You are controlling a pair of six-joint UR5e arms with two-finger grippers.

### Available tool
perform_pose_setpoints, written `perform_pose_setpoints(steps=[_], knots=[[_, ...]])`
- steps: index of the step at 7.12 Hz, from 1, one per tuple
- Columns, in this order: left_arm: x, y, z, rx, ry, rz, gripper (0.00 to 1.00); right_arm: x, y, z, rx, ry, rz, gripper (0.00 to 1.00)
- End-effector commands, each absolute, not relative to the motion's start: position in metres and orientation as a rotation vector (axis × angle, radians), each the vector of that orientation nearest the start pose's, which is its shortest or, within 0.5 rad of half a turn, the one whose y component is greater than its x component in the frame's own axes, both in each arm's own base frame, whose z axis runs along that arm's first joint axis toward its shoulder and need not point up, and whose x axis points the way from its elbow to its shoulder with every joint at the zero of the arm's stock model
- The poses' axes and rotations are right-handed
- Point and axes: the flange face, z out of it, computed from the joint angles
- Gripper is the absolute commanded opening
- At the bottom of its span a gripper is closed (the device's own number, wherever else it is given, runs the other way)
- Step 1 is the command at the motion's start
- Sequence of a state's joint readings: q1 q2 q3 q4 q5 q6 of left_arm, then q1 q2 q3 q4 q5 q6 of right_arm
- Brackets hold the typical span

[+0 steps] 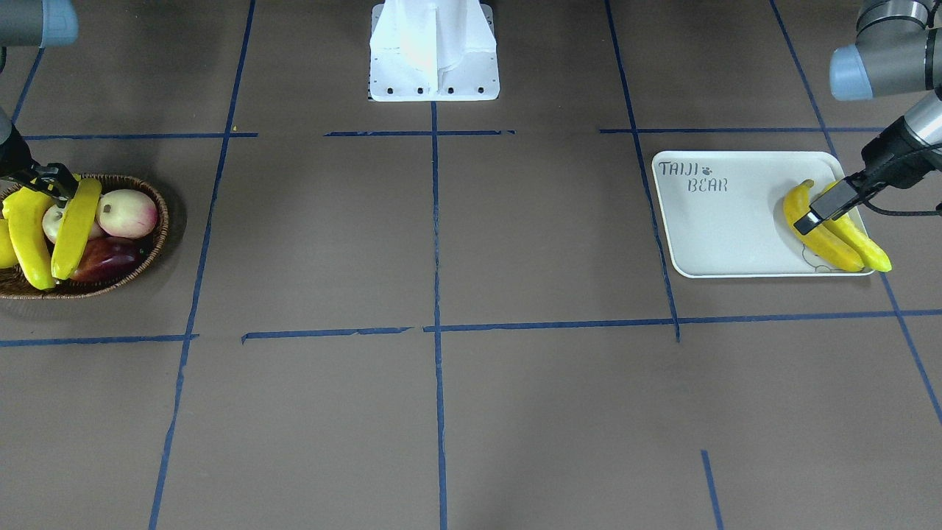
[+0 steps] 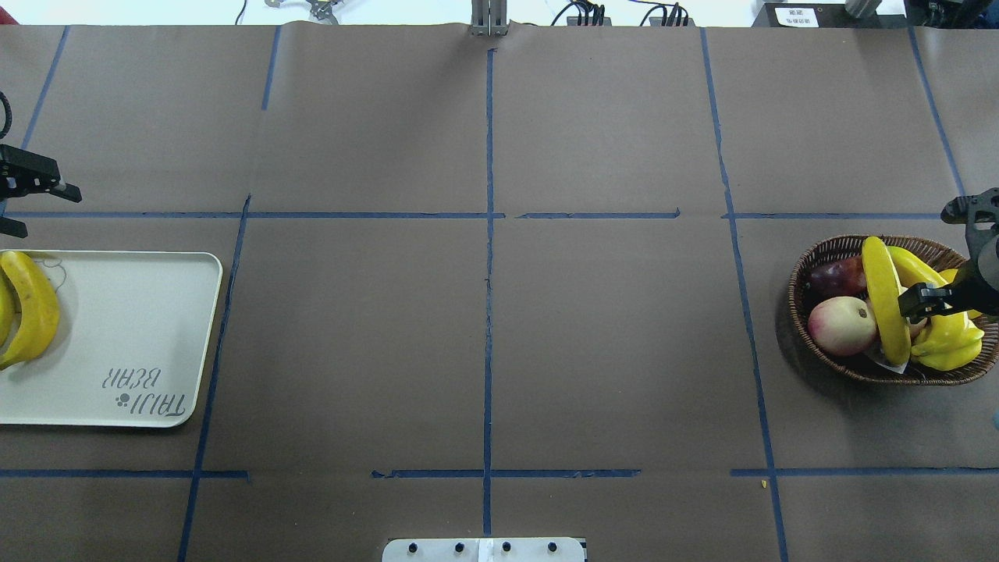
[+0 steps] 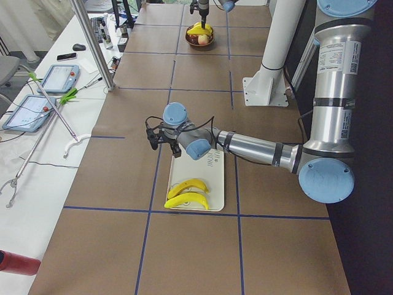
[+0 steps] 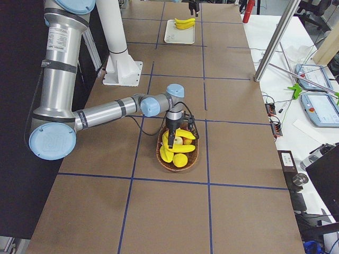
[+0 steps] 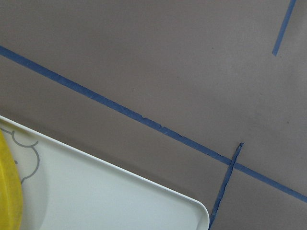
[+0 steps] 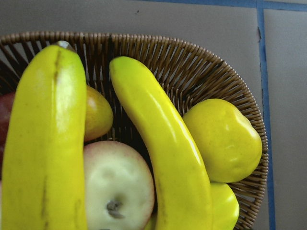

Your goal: Transfer all bananas from basket to plate

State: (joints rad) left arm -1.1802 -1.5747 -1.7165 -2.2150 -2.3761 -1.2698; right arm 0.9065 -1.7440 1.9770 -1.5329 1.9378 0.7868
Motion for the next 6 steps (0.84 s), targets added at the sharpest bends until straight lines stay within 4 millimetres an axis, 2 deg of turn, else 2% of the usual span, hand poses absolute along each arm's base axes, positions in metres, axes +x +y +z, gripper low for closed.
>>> perform_pose_setpoints(steps=[1,2,4,5,6], knots=[[0.136,-0.493,0.507,-0.057,1.073,-0.476,1.0,-0.187,-0.39,0.563,-0.049,-0.427,0.056,0.82],[0.137,-0.493,0.507,-0.057,1.074,-0.474,1.0,-0.187,-0.386,0.567,-0.052,-0.417,0.047,0.78],[0.136,-0.493,0.507,-0.056,1.074,-0.476,1.0,-0.196,-0.381,0.569,-0.045,-0.397,0.012,0.77],[0.137,-0.493,0.507,-0.057,1.074,-0.474,1.0,-0.195,-0.38,0.571,-0.038,-0.387,-0.004,0.76],[0.137,-0.493,0.507,-0.057,1.074,-0.474,1.0,-0.193,-0.379,0.573,-0.034,-0.38,-0.042,0.64]])
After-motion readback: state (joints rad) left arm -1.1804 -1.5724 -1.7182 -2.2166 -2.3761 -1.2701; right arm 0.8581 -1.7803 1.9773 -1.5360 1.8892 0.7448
